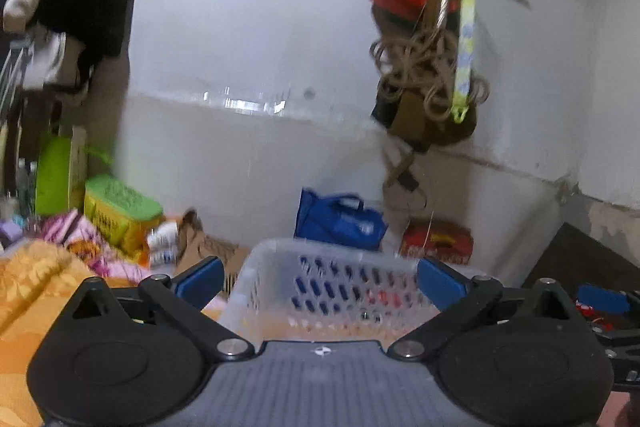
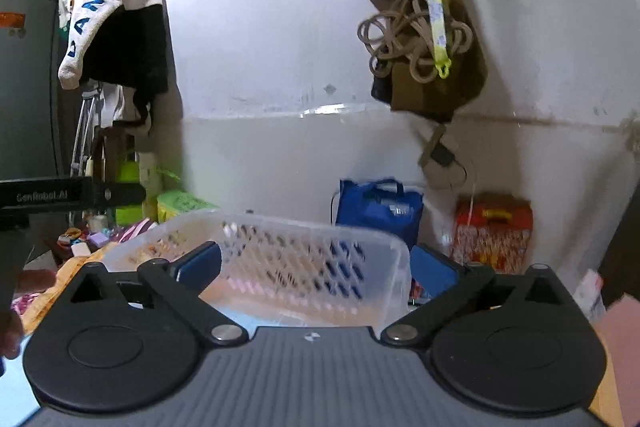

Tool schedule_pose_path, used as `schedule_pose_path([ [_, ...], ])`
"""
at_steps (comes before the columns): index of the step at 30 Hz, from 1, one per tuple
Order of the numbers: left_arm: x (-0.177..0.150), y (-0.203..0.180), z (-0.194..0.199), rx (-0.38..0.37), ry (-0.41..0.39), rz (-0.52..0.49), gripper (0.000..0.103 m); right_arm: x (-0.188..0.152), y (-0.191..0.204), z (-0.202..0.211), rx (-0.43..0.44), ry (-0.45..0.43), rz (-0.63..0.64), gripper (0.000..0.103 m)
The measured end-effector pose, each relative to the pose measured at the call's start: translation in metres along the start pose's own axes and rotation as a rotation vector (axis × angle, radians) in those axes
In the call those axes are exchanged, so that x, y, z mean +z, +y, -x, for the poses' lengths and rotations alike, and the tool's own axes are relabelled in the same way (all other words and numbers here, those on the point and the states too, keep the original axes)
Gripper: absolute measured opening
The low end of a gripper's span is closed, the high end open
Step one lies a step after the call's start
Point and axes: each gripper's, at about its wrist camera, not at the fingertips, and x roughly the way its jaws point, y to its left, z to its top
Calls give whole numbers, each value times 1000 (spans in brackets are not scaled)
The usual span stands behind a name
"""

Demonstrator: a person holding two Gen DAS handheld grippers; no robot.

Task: Organize objects
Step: 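Carry both held items over the clear basket and open both grippers, then grasp the plush doll with left gripper while right gripper grasps the red box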

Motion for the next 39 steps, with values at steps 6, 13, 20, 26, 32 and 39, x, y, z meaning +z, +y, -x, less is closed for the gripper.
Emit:
schedule_pose_path([
  [6,-23,-8,41,-23,147,-86,103,-37,7,50,-33,35,-70,103],
  [13,-93,18,79,-54,249,8,95,-83,-4,69,14,128,-104,103],
  [20,-111,12,77,-57,276,-54,88,-92,-10,51,23,215,-134,94],
  [26,-129,-6,70,-71,318,-138,88,-107,1,45,4,258,-84,81],
  [32,-139,-9,63,-67,345,-152,88,-116,0,38,-19,293,-92,57],
  [39,-148,-10,59,-57,356,-162,88,-124,3,27,-40,325,-63,41],
])
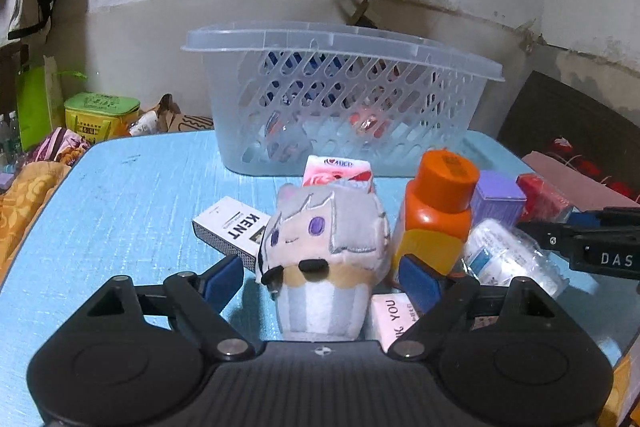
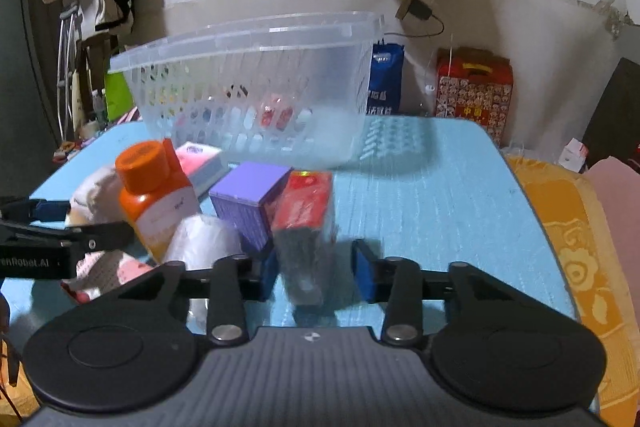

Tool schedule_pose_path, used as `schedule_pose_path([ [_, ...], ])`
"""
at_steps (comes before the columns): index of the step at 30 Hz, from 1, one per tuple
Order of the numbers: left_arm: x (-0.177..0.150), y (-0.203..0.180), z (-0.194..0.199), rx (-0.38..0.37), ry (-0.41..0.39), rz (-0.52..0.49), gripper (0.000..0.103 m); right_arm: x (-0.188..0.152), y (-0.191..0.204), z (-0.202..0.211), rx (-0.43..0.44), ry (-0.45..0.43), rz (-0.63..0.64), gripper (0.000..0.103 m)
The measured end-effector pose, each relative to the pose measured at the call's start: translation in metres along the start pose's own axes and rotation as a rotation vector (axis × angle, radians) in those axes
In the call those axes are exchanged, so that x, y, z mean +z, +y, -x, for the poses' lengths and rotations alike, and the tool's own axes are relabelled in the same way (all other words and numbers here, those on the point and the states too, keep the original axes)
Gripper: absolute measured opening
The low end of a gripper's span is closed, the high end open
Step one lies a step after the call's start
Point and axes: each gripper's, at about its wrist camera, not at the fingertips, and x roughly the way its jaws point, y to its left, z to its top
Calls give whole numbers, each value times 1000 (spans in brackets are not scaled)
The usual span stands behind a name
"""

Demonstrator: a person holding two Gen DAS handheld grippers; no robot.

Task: Organize objects
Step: 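Grasp the plush doll with left gripper while right gripper grasps the red box, then lift the doll and red box over the basket and release both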

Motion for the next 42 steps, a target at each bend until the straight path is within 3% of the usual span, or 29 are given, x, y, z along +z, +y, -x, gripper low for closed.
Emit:
schedule_pose_path([
  [10,-6,4,-5,8,-8,29,89,-3,5,0,-4,18,8,42],
  [12,-6,7,-6,-3,-7,53,89,-4,6,2,-9,4,21,38],
  [14,-6,10,-8,-6,1,75,84,-3,6,4,-15,-2,29,28],
  [16,-8,8,-7,-24,-6,68,72,-2,6,7,-18,-11,31,28],
  [19,-9,-1,-3,-8,-26,21,69,-1,3,13,-17,-24,29,28],
  [30,-9,-11,27,-2,-103,-50,68,1,3,44,37,-83,7,28],
  [42,0,-5,63,11,-206,-16,68,0,12,68,102,-153,24,28],
])
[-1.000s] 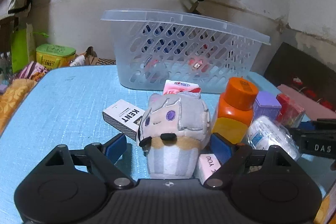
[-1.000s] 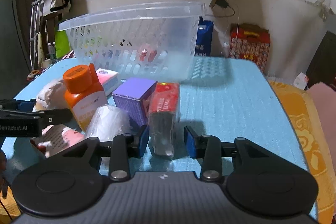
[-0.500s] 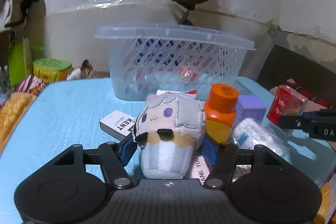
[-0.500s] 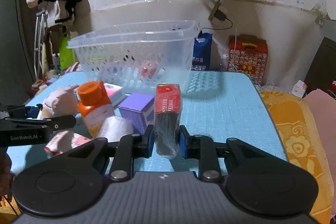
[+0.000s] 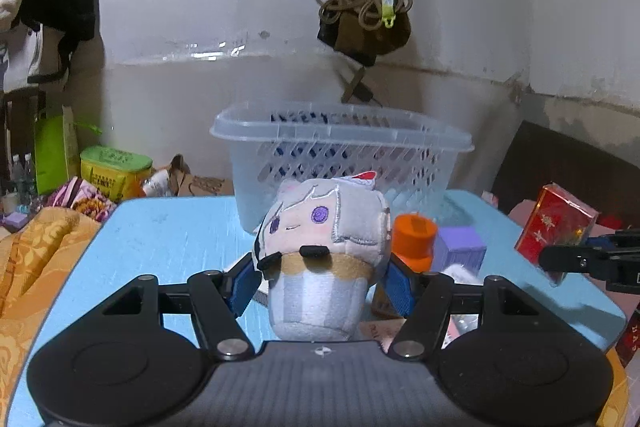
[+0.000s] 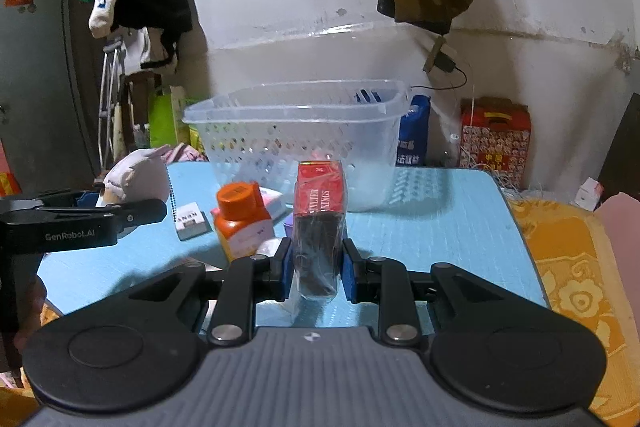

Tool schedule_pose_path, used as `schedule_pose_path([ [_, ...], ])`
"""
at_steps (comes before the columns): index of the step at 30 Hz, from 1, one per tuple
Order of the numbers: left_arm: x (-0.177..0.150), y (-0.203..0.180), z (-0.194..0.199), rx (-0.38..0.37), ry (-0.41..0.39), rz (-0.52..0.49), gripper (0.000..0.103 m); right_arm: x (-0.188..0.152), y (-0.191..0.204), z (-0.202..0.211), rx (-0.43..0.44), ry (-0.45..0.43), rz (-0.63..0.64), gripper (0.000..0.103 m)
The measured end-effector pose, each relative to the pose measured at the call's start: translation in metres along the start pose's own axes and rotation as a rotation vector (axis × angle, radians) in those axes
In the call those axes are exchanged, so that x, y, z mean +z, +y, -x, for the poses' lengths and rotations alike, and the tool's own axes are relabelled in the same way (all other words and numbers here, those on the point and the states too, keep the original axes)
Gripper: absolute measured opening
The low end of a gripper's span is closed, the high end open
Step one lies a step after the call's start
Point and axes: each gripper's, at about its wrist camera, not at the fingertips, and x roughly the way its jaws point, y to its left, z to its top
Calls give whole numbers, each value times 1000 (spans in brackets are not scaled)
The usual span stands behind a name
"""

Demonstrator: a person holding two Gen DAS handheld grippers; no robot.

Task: Organize objects
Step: 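Lift the doll and red box over the basket and release both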

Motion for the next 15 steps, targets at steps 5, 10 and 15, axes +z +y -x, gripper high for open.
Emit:
schedule_pose_path([
  [5,6,-9,16,-8,-66,-38,68,1,1,5,26,-20,8,28],
  [10,13,-21,29,-37,-115,-75,68,0,3,6,51,-27,9,27],
  [15,16,-25,29,-48,-115,-83,68,0,4,13,81,-48,3,27],
])
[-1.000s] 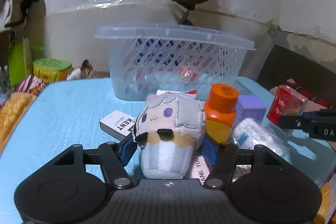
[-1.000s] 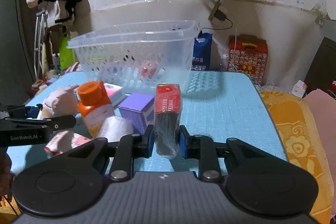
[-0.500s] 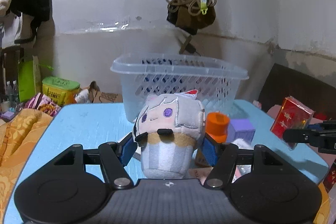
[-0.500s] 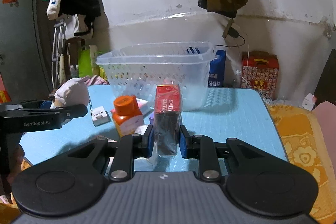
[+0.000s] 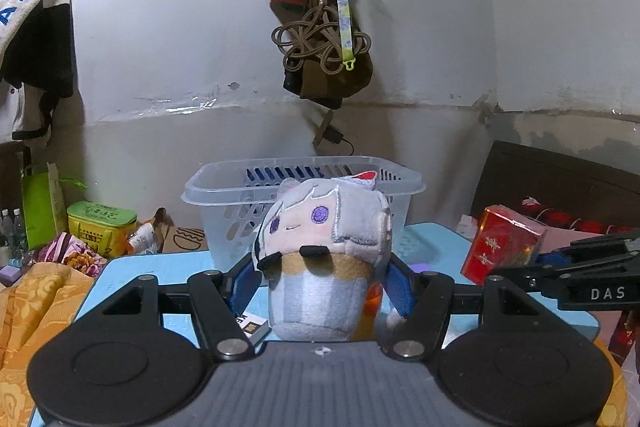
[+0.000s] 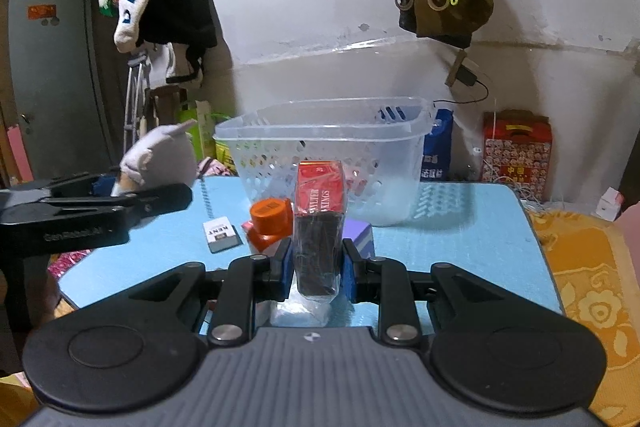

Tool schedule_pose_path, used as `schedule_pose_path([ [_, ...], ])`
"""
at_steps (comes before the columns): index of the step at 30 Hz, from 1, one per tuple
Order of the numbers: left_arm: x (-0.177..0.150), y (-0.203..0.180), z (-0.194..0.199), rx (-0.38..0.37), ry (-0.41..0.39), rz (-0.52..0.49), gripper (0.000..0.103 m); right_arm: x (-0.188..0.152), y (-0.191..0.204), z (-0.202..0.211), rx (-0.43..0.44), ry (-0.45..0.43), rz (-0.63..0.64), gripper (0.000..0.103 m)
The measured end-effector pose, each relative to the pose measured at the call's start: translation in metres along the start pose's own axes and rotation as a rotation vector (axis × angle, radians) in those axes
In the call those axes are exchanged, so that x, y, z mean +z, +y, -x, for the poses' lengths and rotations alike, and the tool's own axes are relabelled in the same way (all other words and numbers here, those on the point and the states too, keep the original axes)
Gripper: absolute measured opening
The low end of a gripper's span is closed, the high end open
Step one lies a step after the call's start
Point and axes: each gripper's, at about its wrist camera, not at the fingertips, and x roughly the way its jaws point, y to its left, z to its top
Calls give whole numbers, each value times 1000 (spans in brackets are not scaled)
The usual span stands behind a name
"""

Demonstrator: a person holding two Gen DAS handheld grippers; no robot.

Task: Organize objects
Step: 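Lift the doll and red box over the basket and release both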

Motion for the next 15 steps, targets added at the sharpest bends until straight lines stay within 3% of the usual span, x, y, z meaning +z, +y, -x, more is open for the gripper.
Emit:
schedule_pose_path([
  [7,18,28,3,8,-41,91,68,16,-6,5,9,-57,-5,28],
  [11,46,41,-3,-8,-81,157,68,49,-6,-3,-11,-124,21,28],
  [15,93,52,-33,-39,-99,208,68,96,-9,-33,-50,-163,44,28],
])
